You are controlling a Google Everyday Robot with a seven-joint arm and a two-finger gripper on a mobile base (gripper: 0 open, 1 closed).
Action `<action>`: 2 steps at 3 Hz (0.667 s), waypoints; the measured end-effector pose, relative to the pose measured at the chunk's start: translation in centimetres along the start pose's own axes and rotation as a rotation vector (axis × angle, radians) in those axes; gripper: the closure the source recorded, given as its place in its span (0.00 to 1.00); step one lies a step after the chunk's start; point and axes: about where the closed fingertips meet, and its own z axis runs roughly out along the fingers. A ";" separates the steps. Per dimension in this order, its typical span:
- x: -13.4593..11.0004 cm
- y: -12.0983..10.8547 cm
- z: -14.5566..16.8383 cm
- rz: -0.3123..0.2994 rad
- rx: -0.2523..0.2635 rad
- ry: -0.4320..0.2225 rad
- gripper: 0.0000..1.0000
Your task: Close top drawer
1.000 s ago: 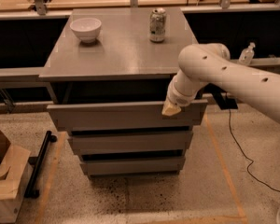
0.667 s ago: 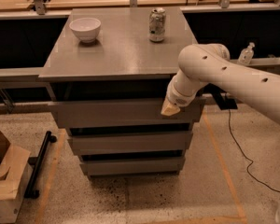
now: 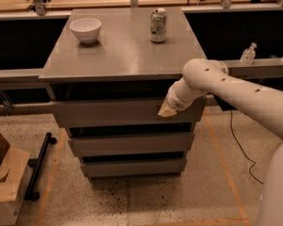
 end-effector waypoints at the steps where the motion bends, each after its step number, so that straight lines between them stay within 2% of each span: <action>1: 0.0 -0.3 0.2 0.002 0.008 -0.008 1.00; 2: -0.2 -0.7 0.4 0.001 0.029 -0.041 1.00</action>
Offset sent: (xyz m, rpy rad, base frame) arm 0.0189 0.0027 0.0069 0.0975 -0.0956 -0.0033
